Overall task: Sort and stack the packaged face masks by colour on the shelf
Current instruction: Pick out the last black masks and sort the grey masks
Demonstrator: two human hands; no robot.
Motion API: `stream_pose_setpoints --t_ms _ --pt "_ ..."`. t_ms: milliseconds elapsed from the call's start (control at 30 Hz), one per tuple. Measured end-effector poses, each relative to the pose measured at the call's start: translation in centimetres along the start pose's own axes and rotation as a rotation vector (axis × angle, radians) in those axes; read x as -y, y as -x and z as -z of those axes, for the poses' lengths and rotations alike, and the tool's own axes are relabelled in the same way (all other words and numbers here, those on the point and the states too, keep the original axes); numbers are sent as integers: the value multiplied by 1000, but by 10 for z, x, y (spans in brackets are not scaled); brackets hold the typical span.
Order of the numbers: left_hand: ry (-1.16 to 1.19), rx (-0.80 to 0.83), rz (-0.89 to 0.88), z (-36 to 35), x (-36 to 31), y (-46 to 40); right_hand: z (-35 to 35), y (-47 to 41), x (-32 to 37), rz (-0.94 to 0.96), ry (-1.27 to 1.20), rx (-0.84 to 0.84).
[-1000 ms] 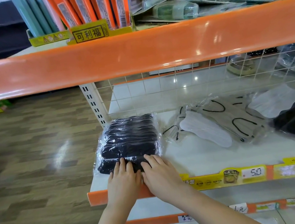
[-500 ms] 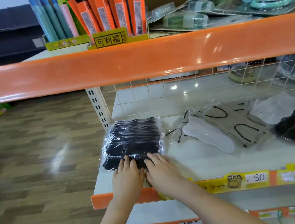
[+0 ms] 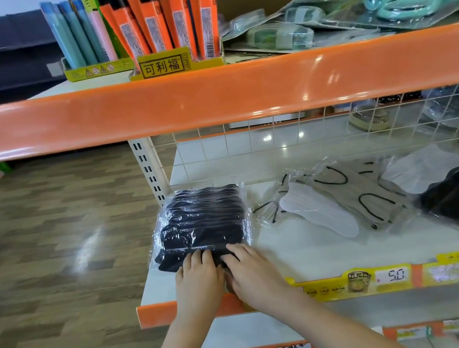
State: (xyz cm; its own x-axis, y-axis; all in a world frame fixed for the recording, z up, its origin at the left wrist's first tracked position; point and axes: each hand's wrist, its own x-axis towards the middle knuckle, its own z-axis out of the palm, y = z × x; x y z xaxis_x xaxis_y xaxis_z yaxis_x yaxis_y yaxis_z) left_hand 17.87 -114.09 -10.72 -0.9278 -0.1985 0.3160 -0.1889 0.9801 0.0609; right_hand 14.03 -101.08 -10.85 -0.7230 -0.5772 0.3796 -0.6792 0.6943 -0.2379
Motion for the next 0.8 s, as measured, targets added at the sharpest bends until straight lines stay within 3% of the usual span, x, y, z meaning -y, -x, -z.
stream_pose_setpoints --t_ms 200,800 --pt "63 -89 -111 14 -30 -4 26 5 -14 0 -60 -9" --pt "157 -60 -301 6 -192 -30 100 70 -158 -254 86 -126"
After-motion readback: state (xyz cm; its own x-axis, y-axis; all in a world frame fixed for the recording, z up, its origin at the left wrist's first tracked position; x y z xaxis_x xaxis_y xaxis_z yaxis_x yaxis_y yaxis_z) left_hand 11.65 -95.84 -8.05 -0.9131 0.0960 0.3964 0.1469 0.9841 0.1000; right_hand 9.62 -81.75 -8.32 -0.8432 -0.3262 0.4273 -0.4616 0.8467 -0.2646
